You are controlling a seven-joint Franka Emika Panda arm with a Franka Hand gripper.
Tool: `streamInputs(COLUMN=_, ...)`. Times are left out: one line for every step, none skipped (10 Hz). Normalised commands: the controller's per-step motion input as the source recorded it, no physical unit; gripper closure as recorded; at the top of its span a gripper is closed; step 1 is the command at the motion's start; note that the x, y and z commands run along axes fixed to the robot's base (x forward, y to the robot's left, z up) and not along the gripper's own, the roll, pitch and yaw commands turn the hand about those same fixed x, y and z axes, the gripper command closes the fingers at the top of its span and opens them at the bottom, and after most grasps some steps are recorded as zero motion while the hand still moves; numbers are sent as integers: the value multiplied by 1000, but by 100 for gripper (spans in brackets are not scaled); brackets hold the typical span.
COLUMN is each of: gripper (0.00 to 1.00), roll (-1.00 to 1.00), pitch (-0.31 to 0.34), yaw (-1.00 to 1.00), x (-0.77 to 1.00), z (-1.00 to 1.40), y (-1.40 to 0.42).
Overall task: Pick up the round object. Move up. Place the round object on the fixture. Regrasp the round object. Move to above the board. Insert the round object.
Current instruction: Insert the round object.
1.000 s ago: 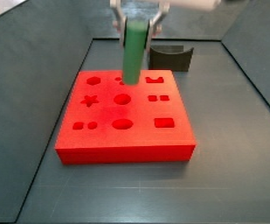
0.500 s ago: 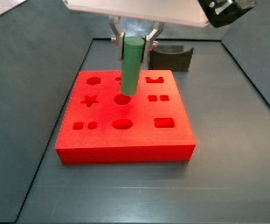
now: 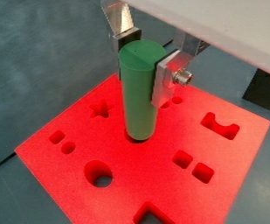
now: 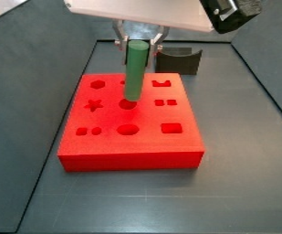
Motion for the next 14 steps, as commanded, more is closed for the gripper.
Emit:
streamInputs(gripper=100, roll=0, pitch=-50, yaw=0, x=-71, z=-157, y=0)
streamInputs(gripper=100, roll=0, pitch=-34, yaw=0, x=-89, z=-140, y=0)
streamInputs(gripper=100, roll=0, pitch=-39, yaw=0, x=-71, z=-140, y=0)
streamInputs(gripper=100, roll=0, pitch=-27, yaw=0, x=-46, z=-94, y=0)
streamInputs(gripper=100, roll=0, pitch=0, yaw=0, x=0, z=0, y=43)
streamInputs(gripper=100, roll=0, pitch=0, yaw=0, x=0, z=0, y=89)
streamInputs(gripper=100, roll=0, pitch=0, yaw=0, x=0, z=0, y=49)
streamInputs(gripper=100, roll=0, pitch=0, yaw=0, x=0, z=0, y=66)
streamInputs(gripper=100, roll=0, pitch=0, yaw=0, x=0, z=-11, y=40)
streamInputs(gripper=100, roll=0, pitch=-9, yaw=0, x=0, z=-74, y=0)
streamInputs(gripper=100, roll=0, pitch=-16, yaw=0, x=0, z=-114, y=0)
streamInputs(gripper=100, roll=1, pitch=-33, yaw=0, x=0, z=-166, y=0)
streamInputs(gripper=100, roll=4, pitch=-37, yaw=0, x=0, z=-174, y=0)
streamInputs(gripper=100, roll=1, pitch=-36, yaw=0, x=0, z=-163, y=0)
